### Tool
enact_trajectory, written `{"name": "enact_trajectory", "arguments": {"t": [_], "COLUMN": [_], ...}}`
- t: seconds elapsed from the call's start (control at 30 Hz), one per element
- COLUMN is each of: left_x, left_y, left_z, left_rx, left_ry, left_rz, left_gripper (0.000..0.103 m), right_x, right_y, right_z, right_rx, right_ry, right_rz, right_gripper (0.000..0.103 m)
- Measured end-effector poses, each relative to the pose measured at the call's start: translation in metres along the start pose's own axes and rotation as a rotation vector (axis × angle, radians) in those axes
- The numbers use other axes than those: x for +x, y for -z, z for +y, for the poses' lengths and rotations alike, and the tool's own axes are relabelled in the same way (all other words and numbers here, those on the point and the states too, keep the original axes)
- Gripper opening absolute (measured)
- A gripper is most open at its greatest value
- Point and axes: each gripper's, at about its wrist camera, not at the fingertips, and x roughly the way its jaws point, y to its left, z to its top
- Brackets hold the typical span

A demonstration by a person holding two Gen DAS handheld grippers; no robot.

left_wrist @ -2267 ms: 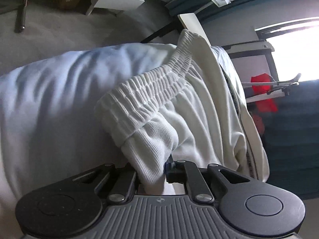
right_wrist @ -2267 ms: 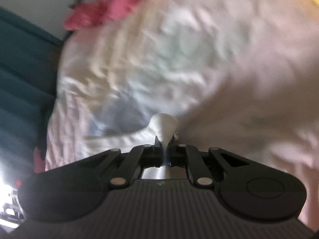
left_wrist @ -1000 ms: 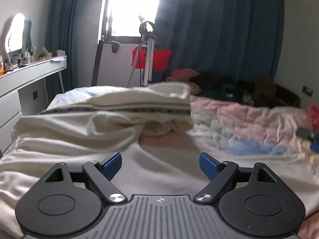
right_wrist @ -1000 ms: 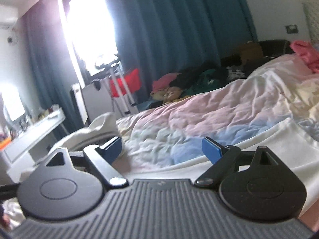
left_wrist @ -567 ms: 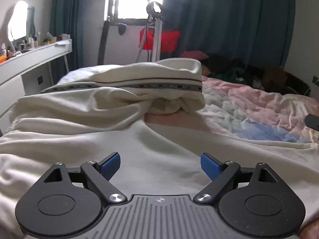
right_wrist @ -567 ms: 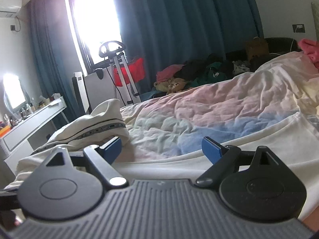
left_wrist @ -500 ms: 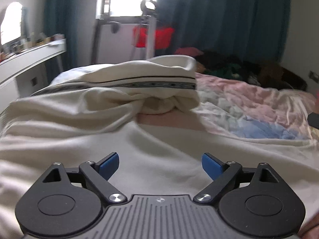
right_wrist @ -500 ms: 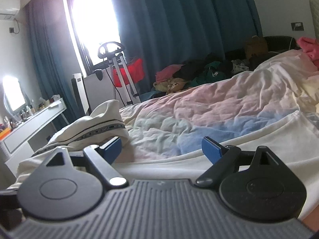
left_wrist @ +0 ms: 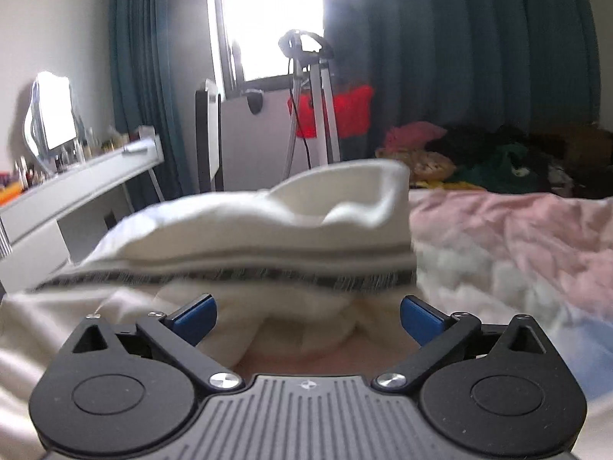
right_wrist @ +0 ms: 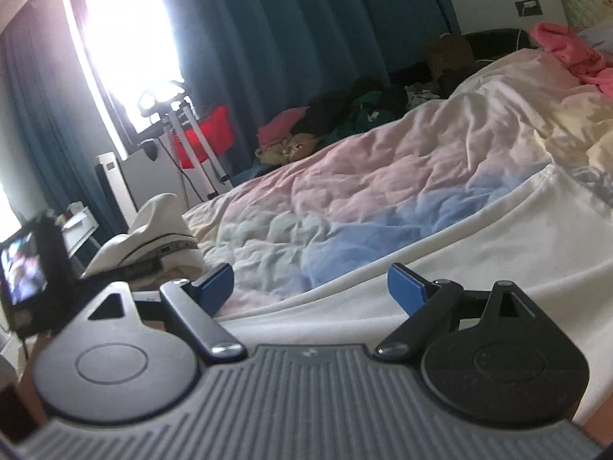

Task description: Fold clothes

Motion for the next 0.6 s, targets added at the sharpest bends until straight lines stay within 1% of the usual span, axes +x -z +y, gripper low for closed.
{"name": "enact_trajectory", "arguments": {"t": [0.1, 0.17, 0.23, 0.3, 0.33, 0.37, 0.4, 0.43, 0.47, 0.5, 0.53, 0.57, 0.6], "left_x": [0.026, 0.048, 0.069, 0.091, 0.098, 0.103, 0.107, 0.109, 0.109, 0.105, 0.1, 0.092, 0.084], "left_y": [-0.013, -0.018, -0.021, -0.024, -0.026, -0.029, -0.032, -0.036, -0.04, -0.045, -0.049, -0.055, -0.062], "left_z": [-0.025, -0.042, -0.051, -0.06, -0.06, -0.058, -0.056, -0.05, -0.043, -0.031, -0.017, 0.001, 0.02], "left_rx": [0.061, 0.093, 0.108, 0.12, 0.113, 0.099, 0.084, 0.056, 0.023, -0.033, -0.096, -0.152, -0.205], "left_ry": [-0.026, -0.055, -0.099, -0.146, -0.152, -0.147, -0.14, -0.119, -0.094, -0.052, -0.006, 0.044, 0.094], "left_rz": [-0.027, 0.012, 0.051, 0.09, 0.1, 0.111, 0.124, 0.14, 0.156, 0.162, 0.165, 0.157, 0.145], "left_gripper": [0.103, 0.103, 0.103, 0.095, 0.081, 0.06, 0.048, 0.033, 0.028, 0.024, 0.019, 0.013, 0.012], "right_x": [0.014, 0.024, 0.035, 0.044, 0.049, 0.053, 0.056, 0.058, 0.06, 0.061, 0.061, 0.061, 0.059], "right_y": [0.001, 0.003, 0.005, 0.008, 0.009, 0.01, 0.011, 0.012, 0.012, 0.013, 0.013, 0.013, 0.013], "right_z": [-0.004, -0.007, -0.009, -0.011, -0.013, -0.014, -0.016, -0.017, -0.017, -0.017, -0.017, -0.017, -0.016], "right_rx": [0.008, 0.013, 0.009, 0.004, 0.008, 0.013, 0.017, 0.018, 0.016, 0.015, 0.014, 0.013, 0.011], "right_ry": [0.011, 0.015, 0.021, 0.034, 0.039, 0.042, 0.045, 0.048, 0.05, 0.051, 0.053, 0.053, 0.052], "right_rz": [0.015, 0.027, 0.036, 0.048, 0.055, 0.061, 0.066, 0.07, 0.072, 0.073, 0.073, 0.072, 0.07], "right_gripper": [0.089, 0.089, 0.089, 0.089, 0.089, 0.089, 0.089, 0.089, 0.089, 0.089, 0.089, 0.089, 0.089]}}
